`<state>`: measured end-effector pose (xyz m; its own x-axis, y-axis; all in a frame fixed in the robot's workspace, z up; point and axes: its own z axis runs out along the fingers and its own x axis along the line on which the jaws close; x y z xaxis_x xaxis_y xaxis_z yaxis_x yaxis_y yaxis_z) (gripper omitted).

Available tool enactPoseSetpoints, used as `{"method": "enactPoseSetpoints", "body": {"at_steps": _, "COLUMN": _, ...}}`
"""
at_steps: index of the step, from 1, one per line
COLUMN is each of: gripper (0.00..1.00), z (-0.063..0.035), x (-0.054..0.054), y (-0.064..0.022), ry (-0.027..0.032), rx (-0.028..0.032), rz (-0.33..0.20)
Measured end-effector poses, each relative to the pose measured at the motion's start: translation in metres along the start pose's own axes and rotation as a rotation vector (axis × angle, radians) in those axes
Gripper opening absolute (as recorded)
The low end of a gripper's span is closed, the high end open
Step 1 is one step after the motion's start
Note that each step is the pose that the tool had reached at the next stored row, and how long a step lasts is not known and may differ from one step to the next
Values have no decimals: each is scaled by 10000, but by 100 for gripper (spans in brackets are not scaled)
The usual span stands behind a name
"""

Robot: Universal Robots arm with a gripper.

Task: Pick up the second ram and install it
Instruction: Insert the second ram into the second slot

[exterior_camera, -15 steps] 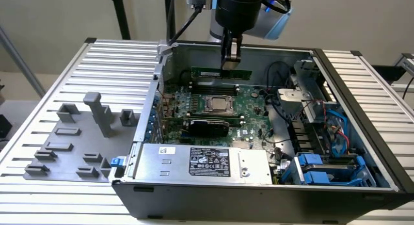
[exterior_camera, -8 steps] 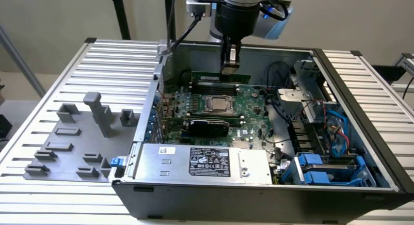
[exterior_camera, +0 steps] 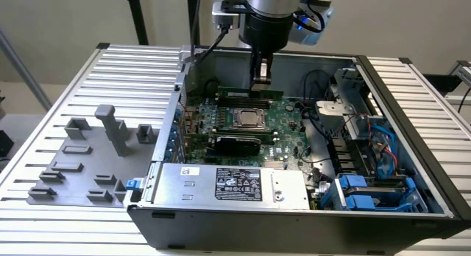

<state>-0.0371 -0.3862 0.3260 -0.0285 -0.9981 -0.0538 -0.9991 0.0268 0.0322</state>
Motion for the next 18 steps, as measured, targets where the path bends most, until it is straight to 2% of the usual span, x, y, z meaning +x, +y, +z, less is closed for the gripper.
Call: {"method": "enactPoseSetpoints", "body": {"at_steps": 18, "gripper": 14, "z": 327, "x": 17, "y": -11, "ry": -3, "rx": 16, "rz": -18}}
